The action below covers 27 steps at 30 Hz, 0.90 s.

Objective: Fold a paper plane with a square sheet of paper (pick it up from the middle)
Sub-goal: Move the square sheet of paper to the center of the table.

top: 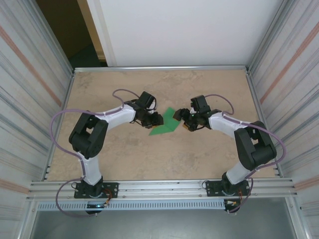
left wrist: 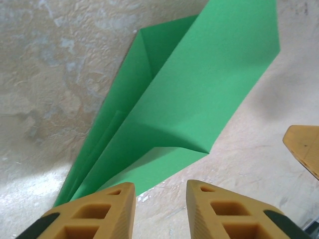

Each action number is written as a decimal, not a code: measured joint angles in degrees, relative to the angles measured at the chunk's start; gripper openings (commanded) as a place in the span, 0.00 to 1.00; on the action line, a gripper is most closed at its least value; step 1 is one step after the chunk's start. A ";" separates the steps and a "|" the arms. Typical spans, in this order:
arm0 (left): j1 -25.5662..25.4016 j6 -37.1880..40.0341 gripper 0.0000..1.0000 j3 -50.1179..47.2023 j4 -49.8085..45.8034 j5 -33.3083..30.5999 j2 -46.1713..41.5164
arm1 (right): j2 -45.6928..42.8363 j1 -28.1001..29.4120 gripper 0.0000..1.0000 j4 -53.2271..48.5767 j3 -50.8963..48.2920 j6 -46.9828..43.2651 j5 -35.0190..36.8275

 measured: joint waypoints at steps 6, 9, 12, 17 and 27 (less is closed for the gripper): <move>0.13 0.04 0.30 0.37 -0.66 -1.40 2.69 | 0.17 0.00 0.71 0.31 0.00 0.66 -0.20; 0.39 -0.48 0.29 0.33 -0.48 -1.66 3.39 | 0.22 0.00 0.71 1.05 -0.13 1.09 -0.61; 0.68 -1.77 0.29 -0.20 0.31 -1.64 3.43 | 0.22 0.00 0.71 2.56 -0.81 2.29 -1.36; 1.27 -4.13 0.29 -1.44 1.44 -1.16 3.43 | 0.35 0.02 0.70 4.92 -2.36 5.03 -2.16; 3.98 -10.45 0.29 -5.88 8.63 5.49 2.89 | 2.78 2.03 0.69 8.35 -4.13 9.09 -3.65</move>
